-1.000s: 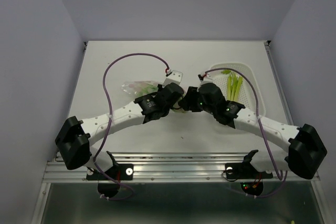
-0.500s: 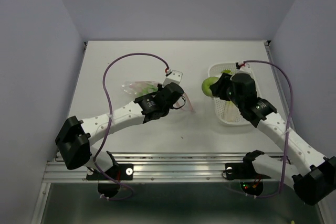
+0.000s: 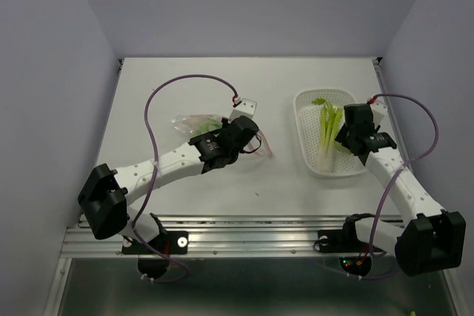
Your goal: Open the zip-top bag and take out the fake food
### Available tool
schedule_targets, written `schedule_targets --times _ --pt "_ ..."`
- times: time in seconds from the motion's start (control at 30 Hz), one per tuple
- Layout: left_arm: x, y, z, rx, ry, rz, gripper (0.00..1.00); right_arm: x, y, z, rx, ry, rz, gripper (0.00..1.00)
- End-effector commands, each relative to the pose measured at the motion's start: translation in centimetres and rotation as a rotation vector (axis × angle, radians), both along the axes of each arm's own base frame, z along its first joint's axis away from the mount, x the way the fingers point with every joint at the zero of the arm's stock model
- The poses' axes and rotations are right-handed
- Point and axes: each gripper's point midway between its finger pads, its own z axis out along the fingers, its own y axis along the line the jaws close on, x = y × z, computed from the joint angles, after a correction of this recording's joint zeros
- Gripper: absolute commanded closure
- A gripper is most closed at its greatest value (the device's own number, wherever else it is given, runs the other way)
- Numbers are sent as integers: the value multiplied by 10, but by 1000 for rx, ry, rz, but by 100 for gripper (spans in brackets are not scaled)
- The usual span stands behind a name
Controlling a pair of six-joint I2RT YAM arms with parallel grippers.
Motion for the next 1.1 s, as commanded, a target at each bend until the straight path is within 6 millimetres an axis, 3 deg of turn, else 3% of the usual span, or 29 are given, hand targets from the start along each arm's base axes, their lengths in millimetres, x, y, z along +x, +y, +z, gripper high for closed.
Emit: schedule_targets --times 0.0,0.17,0.3,0.33,0.37,0.5,0.73,0.83,0.87,0.97,1.0,1.07 --pt "5 0 19 -37 -43 13 100 -15 -36 -4 -95 39 -123 64" --pt "4 0 18 -36 -38 12 100 -17 -30 -20 -44 80 -120 57" --pt "3 -3 19 -50 -35 2 100 -21 -23 -31 -9 120 -109 33" --pt "3 -3 19 -53 -33 0 100 -21 -22 -31 6 111 -119 20" --pt "3 -3 19 -53 -33 0 100 -22 -22 -30 5 110 -120 13" --pt "2 -3 18 -48 -29 -2 100 -22 -20 -15 19 69 -107 0" --pt "2 -4 19 -62 -26 -5 100 -11 7 32 96 -71 86 0" --pt "2 -6 20 -67 -25 -8 100 -3 42 56 190 -155 293 0" --pt "1 -6 21 -67 -27 -11 100 -1 71 65 286 -198 432 0" --pt "2 -8 22 -70 -27 -11 100 -2 113 79 435 -266 621 0" --pt "2 -8 22 -71 -28 -12 100 -6 134 85 529 -295 720 0" --pt "3 -8 24 -73 -29 -14 100 -8 149 88 595 -315 767 0"
